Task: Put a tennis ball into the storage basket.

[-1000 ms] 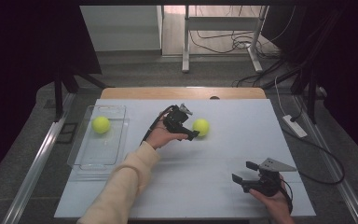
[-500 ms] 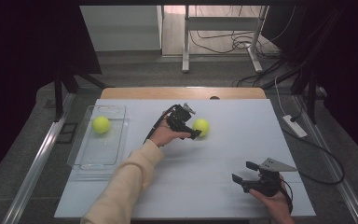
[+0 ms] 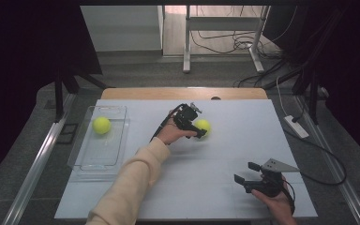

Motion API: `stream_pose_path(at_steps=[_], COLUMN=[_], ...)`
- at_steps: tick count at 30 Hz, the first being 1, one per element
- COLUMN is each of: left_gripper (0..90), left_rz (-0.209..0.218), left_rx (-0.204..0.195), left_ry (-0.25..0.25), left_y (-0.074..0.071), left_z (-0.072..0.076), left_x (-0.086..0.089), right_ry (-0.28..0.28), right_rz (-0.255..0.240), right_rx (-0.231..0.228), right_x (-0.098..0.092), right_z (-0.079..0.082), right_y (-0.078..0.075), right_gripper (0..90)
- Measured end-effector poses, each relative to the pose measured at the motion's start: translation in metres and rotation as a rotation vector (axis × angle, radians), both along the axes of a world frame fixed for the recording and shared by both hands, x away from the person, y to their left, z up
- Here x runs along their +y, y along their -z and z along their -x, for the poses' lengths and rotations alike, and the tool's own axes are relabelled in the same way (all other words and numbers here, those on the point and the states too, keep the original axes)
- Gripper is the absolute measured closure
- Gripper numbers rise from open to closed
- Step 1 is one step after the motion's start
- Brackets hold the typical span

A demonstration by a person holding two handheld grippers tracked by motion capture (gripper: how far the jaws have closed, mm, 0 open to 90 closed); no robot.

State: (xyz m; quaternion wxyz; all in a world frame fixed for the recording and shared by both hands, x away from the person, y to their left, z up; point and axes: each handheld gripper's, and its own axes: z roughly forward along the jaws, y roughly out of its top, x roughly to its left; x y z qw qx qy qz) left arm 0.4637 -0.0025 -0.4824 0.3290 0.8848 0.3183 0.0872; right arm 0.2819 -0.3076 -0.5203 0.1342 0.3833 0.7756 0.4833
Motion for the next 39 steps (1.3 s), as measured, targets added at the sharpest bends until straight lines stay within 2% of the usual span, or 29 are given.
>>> stream_pose_path(at_steps=[11, 21, 23, 26, 28, 37, 39], left_gripper=[12.9, 13.7, 15.0, 18.7, 25.5, 27.3, 27.4], left_rz=[-0.016, -0.028, -0.039, -0.031, -0.036, -0.043, -0.032], left_rx=[0.008, 0.027, 0.034, 0.040, 0.029, 0.036, 0.035], left_ry=[0.009, -0.008, -0.011, -0.005, -0.008, 0.002, 0.002], left_y=[0.005, 0.011, 0.012, 0.014, 0.015, 0.013, 0.011], left_z=[-0.007, -0.013, -0.013, -0.013, -0.012, -0.012, -0.012], left_x=[-0.013, -0.019, -0.020, -0.022, -0.023, -0.020, -0.019], right_ry=[0.002, 0.003, 0.003, 0.006, 0.005, 0.007, 0.007], right_rz=[-0.005, -0.005, -0.005, -0.006, -0.006, -0.004, -0.004], right_rx=[0.000, 0.001, 0.001, 0.004, 0.002, 0.002, 0.002], right_x=[-0.001, -0.001, -0.001, -0.001, -0.002, -0.002, -0.002], right_z=[0.000, -0.001, -0.001, -0.001, -0.001, -0.001, -0.001], right_y=[0.000, 0.000, 0.000, 0.000, 0.000, 0.000, 0.000], right_gripper=[15.0, 15.1, 15.0, 15.1, 15.1, 15.1, 15.1])
